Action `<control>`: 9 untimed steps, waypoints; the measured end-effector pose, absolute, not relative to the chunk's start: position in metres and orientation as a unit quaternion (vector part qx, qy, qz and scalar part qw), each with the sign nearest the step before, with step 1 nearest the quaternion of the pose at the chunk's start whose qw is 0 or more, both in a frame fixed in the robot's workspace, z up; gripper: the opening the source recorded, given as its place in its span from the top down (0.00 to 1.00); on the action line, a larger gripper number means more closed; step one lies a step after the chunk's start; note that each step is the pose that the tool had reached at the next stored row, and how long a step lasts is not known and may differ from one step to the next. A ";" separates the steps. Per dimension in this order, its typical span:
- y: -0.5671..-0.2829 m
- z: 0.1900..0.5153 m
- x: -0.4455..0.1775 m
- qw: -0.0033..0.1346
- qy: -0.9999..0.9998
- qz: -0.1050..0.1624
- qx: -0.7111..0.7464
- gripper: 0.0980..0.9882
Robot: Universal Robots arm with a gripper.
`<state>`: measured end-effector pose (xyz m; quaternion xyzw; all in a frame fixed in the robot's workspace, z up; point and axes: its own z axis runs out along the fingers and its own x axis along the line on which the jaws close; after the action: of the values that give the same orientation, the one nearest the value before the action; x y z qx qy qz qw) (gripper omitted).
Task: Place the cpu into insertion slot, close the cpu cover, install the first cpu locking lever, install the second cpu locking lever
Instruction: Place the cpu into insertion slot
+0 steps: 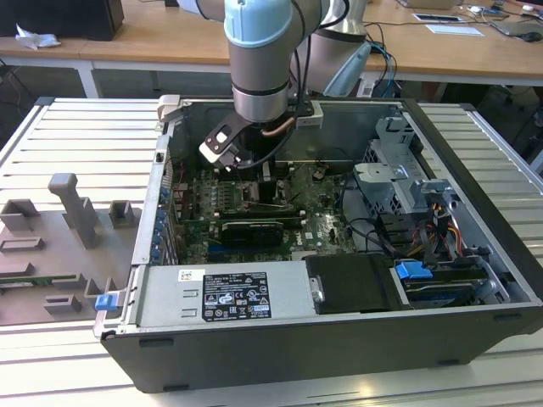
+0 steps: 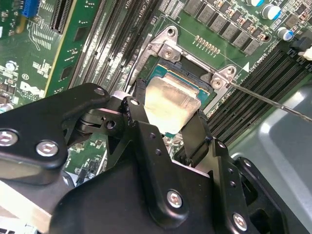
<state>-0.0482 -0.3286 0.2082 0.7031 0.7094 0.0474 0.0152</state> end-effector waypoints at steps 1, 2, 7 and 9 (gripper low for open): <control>-0.328 0.208 -0.048 0.015 0.708 0.047 0.705 0.50; -0.328 0.207 -0.048 0.016 0.706 0.047 0.706 0.50; -0.326 0.204 -0.048 0.017 0.705 0.046 0.707 0.50; -0.326 0.203 -0.048 0.017 0.705 0.046 0.707 0.50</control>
<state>-0.0483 -0.3257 0.2031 0.7075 0.7051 0.0457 0.0170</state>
